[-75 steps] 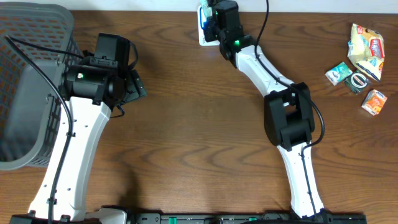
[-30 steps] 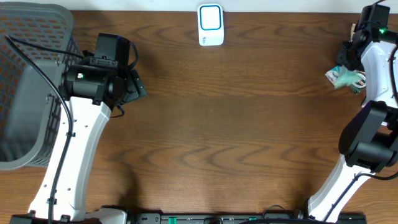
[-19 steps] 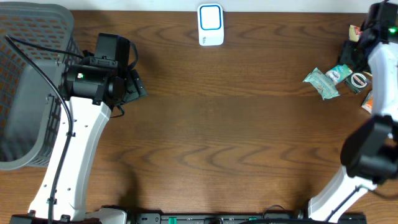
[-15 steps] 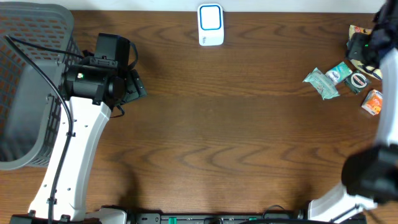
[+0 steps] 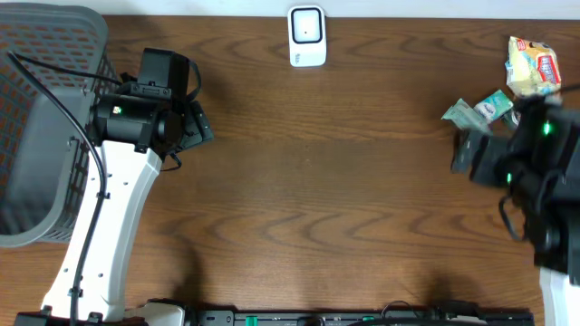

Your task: Scan the item barcode

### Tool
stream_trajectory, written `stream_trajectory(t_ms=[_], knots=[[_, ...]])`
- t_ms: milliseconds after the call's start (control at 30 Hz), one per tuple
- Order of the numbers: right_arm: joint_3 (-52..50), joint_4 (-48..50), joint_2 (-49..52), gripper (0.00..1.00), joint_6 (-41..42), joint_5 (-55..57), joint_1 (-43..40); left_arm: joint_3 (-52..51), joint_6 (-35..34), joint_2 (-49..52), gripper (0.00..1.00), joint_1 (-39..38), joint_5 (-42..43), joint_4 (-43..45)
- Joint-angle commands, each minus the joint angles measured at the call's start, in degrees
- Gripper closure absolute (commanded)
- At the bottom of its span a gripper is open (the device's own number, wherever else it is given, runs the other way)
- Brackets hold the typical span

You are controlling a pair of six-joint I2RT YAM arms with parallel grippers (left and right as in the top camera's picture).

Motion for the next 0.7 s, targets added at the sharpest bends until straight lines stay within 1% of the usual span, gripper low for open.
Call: stream_trajectory(t_ms=[0, 67, 200, 267, 667], knots=[[-1.38, -7.13, -3.93, 0.01, 0.63, -1.6, 0.46, -0.04, -0.52, 0.24, 0.03, 0.22, -0.74, -0.26], [-1.38, -12.9, -5.2, 0.01, 0.61, -1.4, 0.46, -0.04, -0.52, 0.24, 0.02, 0.22, -0.76, -0.26], [-1.38, -20.17, -5.75, 0.01, 0.61, -1.81, 0.46, -0.04, -0.52, 0.24, 0.02, 0.22, -0.74, -0.26], [-1.38, -21.55, -5.73, 0.01, 0.59, -1.81, 0.46, -0.04, -0.52, 0.24, 0.02, 0.22, -0.74, -0.26], [-1.38, -22.73, -5.73, 0.01, -0.55, 0.85, 0.44, -0.04, -0.52, 0.24, 0.02, 0.22, -0.74, -0.26]])
